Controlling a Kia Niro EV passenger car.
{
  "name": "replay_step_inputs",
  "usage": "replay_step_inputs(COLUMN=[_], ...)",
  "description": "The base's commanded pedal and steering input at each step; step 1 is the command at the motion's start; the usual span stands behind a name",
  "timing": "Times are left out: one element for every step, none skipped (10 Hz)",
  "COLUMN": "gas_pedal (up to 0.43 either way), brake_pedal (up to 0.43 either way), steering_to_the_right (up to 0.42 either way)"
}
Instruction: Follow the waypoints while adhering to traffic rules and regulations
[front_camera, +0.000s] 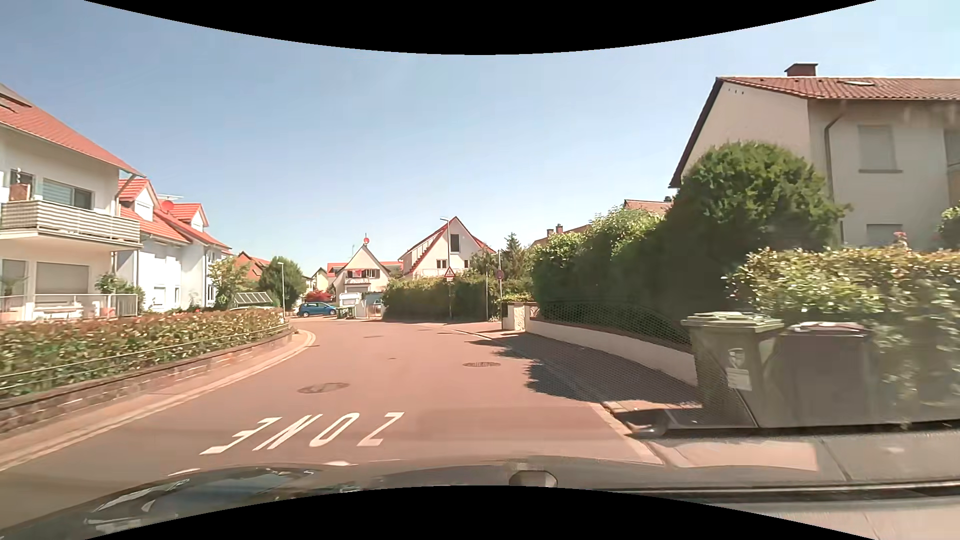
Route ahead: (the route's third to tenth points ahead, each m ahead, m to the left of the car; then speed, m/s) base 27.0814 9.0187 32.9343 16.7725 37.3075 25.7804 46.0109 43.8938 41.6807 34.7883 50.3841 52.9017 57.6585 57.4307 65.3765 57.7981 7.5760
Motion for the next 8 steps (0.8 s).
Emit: replay_step_inputs(gas_pedal=[0.008,0.008,0.008,0.008,0.008,0.008,0.020,0.020], brake_pedal=[0.000,0.000,0.000,0.000,0.000,0.000,0.000,0.000], steering_to_the_right=[-0.011,-0.015,-0.020,-0.026,-0.035,-0.043,-0.050,-0.058])
